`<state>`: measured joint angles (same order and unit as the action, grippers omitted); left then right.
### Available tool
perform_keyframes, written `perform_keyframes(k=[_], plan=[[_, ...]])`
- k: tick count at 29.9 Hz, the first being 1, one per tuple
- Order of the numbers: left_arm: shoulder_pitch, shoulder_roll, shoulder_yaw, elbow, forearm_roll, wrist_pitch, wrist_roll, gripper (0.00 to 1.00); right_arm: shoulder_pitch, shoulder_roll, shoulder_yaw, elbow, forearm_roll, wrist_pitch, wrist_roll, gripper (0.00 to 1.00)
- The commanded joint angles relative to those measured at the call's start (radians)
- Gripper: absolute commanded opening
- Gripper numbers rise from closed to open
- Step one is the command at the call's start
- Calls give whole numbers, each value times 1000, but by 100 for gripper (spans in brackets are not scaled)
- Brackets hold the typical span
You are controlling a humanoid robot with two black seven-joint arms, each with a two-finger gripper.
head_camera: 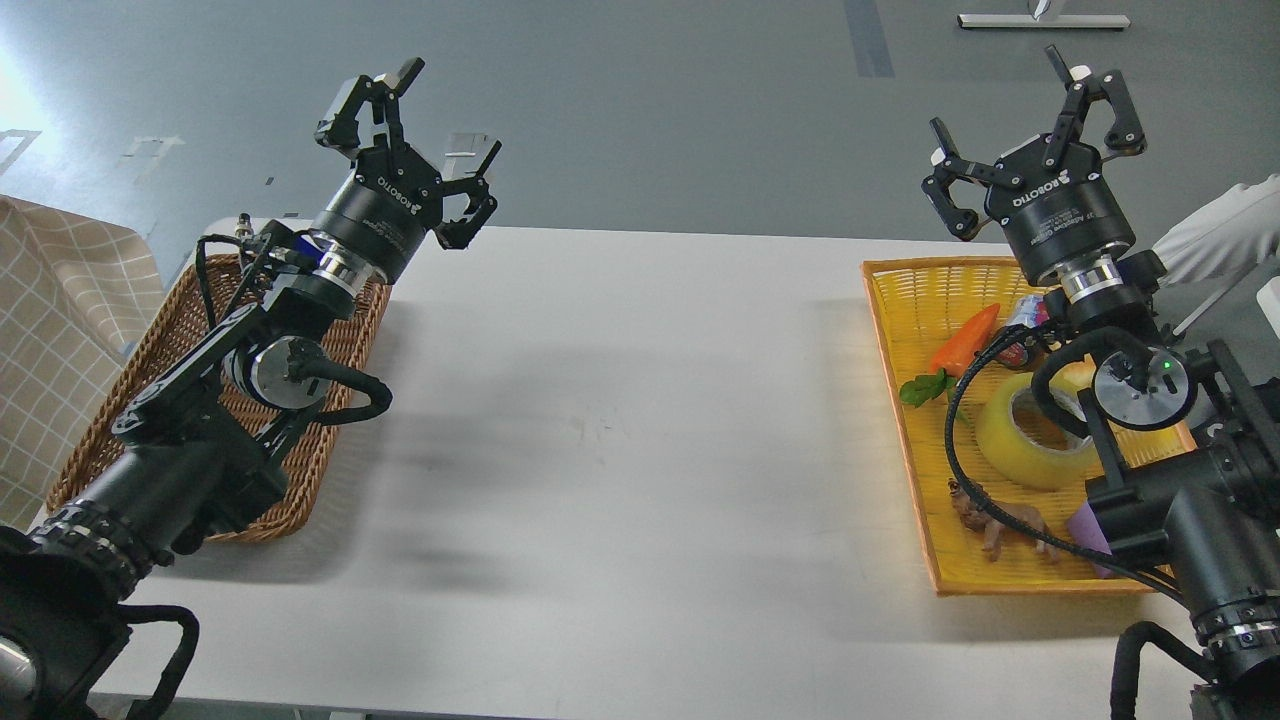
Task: Place and transfer tape with both arms
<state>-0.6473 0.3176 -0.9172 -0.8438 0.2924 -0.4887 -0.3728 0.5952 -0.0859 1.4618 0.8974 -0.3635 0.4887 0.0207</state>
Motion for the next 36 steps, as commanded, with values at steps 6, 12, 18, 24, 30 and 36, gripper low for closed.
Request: perform_keyframes(k=[6,12,18,24,30,36], plan=[[2,0,0,0,-1,0,-1,98,2,0,2,2,0,0,-1,100],[0,0,0,0,-1,0,-1,98,2,-2,2,2,0,0,-1,100],[0,0,0,0,1,0,0,98,0,-2,2,2,0,0,1,100],[0,0,0,0,1,0,-1,98,2,-2,2,2,0,0,1,100],[0,-2,1,0,1,0,0,98,0,0,2,2,0,0,1,100],[-2,0,1,0,1,0,0,98,0,0,2,2,0,0,1,100]])
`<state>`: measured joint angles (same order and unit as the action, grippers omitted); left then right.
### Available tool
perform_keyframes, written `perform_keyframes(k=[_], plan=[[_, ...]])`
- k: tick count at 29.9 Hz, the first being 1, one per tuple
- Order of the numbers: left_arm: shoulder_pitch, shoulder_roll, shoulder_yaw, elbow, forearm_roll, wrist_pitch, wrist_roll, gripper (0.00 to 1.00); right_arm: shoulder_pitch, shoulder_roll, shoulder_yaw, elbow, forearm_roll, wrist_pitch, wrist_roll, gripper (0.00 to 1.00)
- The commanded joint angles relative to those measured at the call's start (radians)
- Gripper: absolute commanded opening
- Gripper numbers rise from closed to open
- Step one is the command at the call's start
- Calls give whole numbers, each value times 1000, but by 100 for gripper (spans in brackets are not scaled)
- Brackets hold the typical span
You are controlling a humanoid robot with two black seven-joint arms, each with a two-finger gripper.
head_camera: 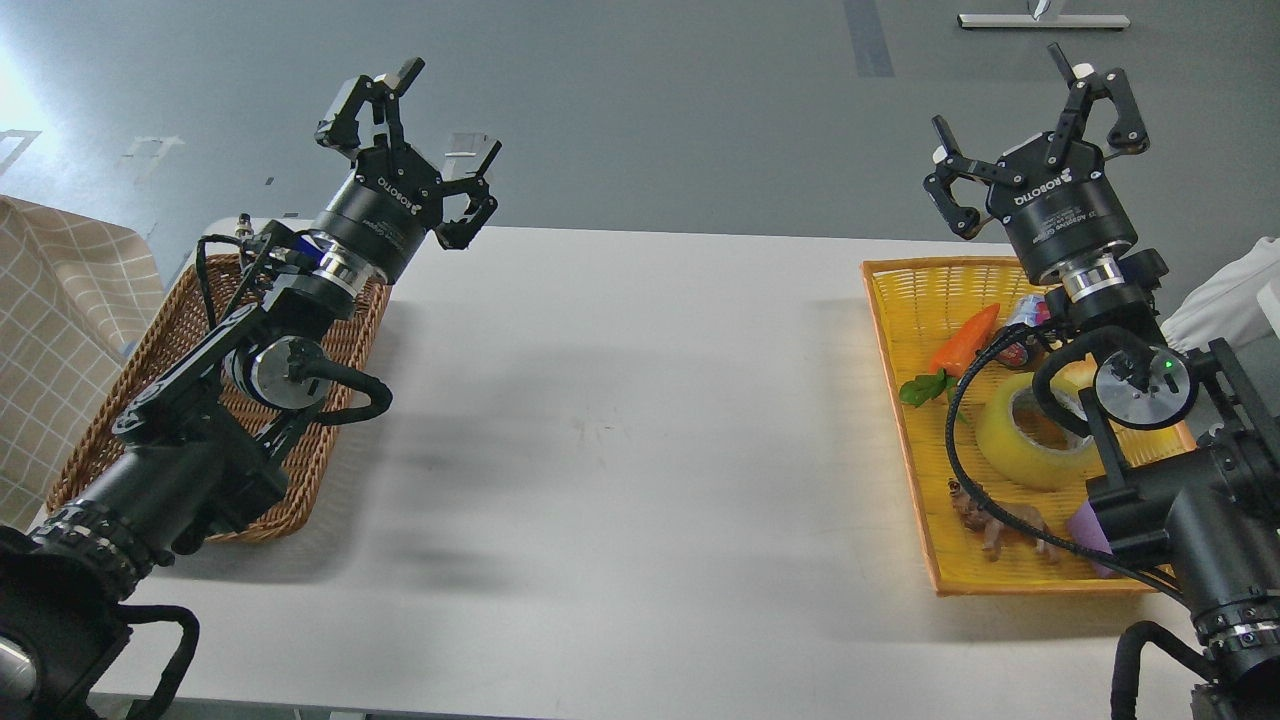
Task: Place and transfer tape with both arms
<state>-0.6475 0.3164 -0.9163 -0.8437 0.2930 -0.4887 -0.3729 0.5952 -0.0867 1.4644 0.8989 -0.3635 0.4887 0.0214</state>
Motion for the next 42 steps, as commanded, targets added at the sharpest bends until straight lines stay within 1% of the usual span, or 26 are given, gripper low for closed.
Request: perform_keyframes(k=[1,29,33,36,42], plan=[[-1,1,1,0,0,0,0,98,0,1,-1,0,0,0,0,100],[-3,3,1,0,0,0,-1,98,12,-15,-7,8,-17,0,-5,100],[-3,3,1,0,0,0,0,98,12,-50,-32,9,-44,0,-5,100],[-3,4,1,0,0,0,0,98,31,-91,-122,9,-71,0,-3,100],[-4,6,1,-2,0,0,0,98,83,-220,-287,20,-123,0,-3,100]])
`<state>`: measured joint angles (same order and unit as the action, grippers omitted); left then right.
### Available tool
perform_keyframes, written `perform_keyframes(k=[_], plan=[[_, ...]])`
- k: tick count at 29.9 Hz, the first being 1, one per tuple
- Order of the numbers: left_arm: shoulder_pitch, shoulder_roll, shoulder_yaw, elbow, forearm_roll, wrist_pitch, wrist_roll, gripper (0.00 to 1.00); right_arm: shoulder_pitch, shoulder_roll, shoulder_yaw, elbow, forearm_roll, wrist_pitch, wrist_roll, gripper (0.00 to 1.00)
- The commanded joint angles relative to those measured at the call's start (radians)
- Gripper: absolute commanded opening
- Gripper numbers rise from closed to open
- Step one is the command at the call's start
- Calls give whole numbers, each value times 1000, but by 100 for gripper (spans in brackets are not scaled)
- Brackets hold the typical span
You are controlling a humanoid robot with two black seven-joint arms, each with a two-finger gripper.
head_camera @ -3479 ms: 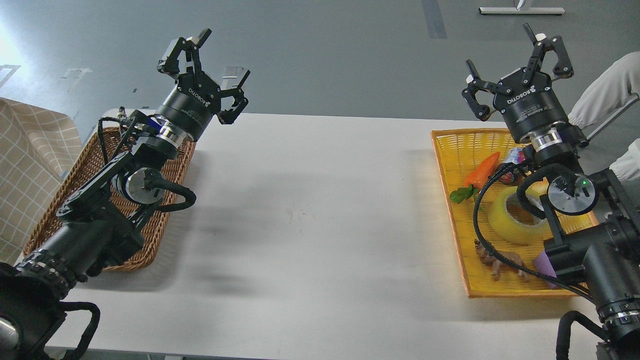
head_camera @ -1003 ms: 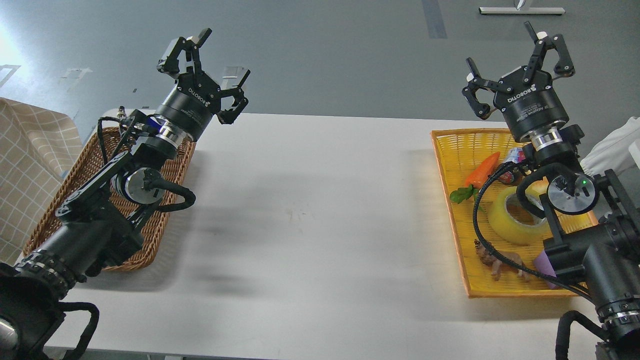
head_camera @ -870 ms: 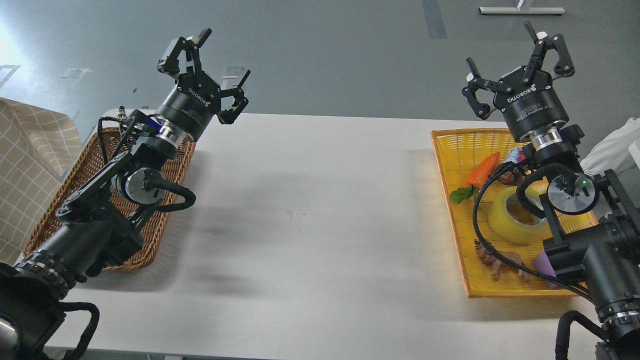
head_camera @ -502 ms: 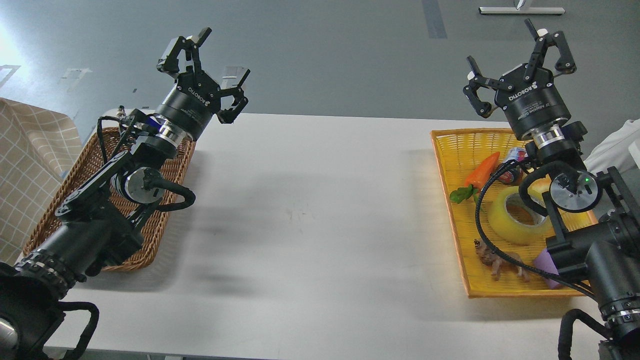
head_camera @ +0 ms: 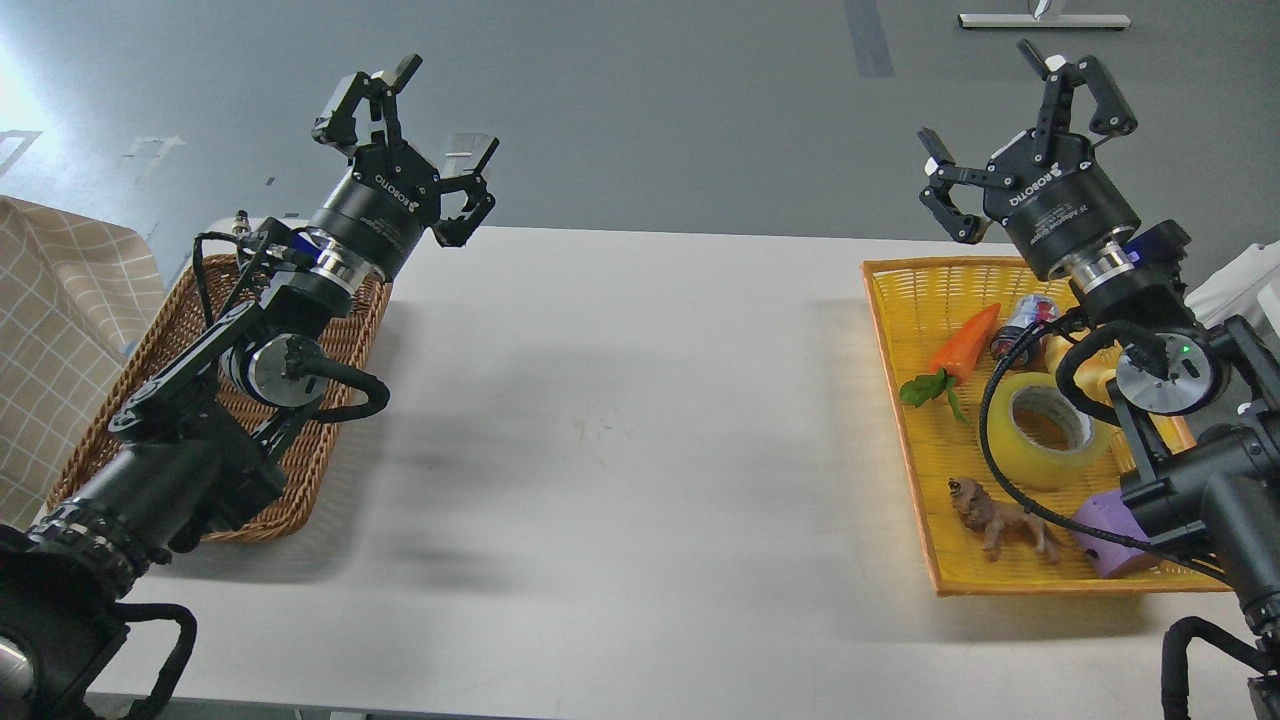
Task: Place and transfer tape with both arms
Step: 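Reach the right gripper sideways into the tape roll's hole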
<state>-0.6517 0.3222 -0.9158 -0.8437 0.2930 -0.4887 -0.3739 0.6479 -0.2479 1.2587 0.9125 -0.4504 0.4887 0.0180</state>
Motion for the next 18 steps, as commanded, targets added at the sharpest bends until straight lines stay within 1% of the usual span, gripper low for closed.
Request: perform_keyframes(k=[1,5,8,13,15,18], plan=[[0,0,0,-2,0,0,0,98,44,-83,-122,6,-59,0,0,100],[0,-2,0,-2,0,0,0,98,81,-140,-218,6,-132,0,-4,100],[0,-2,0,-2,0,0,0,98,130,-188,-326,12,-207,0,-6,100],[0,-2,-2,-2,0,0,0,98,150,-280,-439,97,-289,0,-6,100],[0,-3,-2,-2,0,0,0,98,150,-310,-475,162,-396,0,-6,100],[0,-3,-2,-2,0,0,0,98,145,-330,-475,203,-523,0,-4,100]])
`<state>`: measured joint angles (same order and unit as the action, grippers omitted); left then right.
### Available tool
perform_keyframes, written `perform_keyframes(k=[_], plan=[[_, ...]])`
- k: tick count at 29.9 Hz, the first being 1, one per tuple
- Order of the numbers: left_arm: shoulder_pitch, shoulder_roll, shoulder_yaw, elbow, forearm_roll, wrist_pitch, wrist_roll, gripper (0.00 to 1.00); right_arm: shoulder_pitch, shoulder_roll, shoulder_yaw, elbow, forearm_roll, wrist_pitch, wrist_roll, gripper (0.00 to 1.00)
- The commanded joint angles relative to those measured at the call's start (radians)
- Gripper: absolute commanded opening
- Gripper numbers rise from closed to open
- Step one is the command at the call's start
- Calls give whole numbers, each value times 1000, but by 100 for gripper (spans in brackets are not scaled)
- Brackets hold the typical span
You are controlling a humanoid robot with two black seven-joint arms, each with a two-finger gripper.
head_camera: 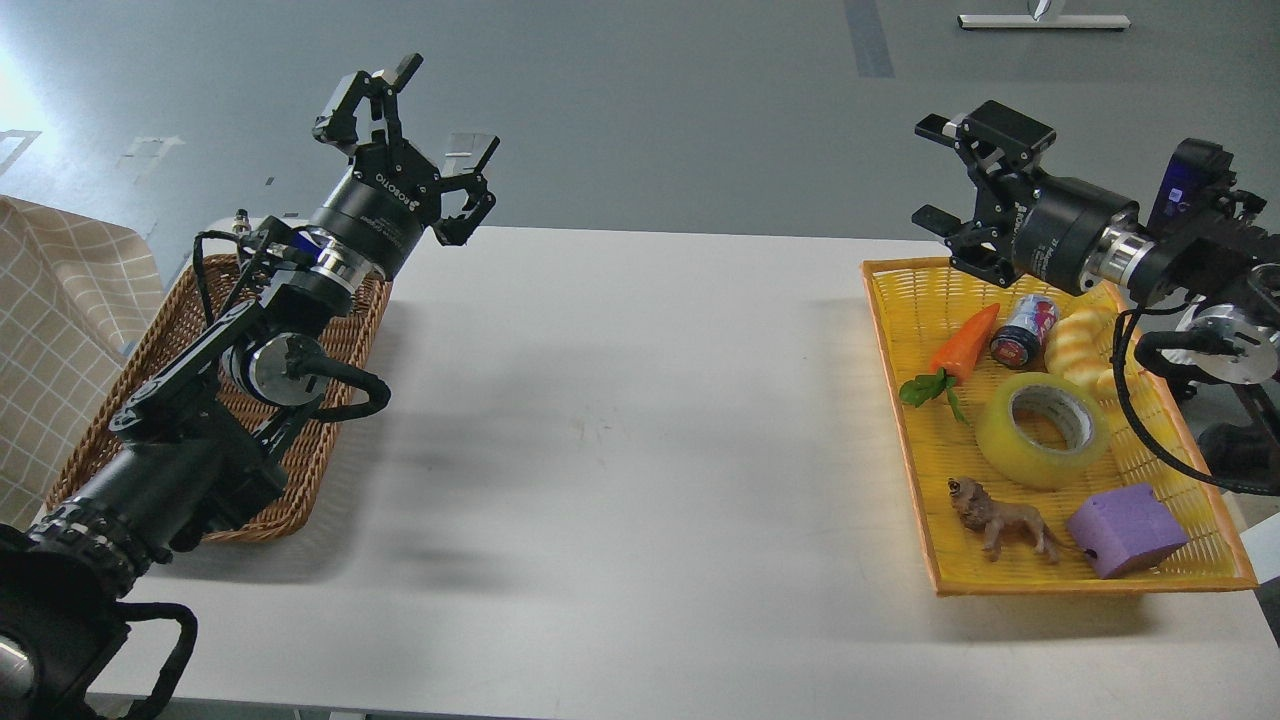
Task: Place and transfer tape with both arms
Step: 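Reach the right gripper sideways into the tape roll's hole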
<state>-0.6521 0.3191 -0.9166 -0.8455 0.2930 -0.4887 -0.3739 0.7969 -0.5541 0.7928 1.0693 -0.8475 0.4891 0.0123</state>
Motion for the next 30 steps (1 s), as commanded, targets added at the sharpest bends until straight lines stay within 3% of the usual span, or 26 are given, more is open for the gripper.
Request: perform_keyframes(k=[1,12,15,17,18,20,22,30], plan=[[0,0,-1,-1,0,0,0,98,-7,-27,-10,52,-154,0,2,100],[-1,1,-1,-1,0,0,0,98,-70,-147,-14,147,-441,0,-32,100],[-1,0,-1,-1,0,0,0,98,-96,-196,-14,182,-466,0,-92,100],[-1,-2,-1,-3,0,0,0,98,-111,-237,-15,227,-482,0,-161,100],[-1,-2,-1,-3,0,0,0,98,-111,-237,-15,227,-482,0,-161,100],[-1,-2,-1,-4,0,0,0,98,-125,-279,-36,265,-499,0,-225,100],[-1,-2,-1,-6,0,0,0,98,-125,-302,-58,276,-501,0,-250,100],[0,1,-1,-6,0,0,0,98,-128,-356,-69,284,-502,0,-252,100]])
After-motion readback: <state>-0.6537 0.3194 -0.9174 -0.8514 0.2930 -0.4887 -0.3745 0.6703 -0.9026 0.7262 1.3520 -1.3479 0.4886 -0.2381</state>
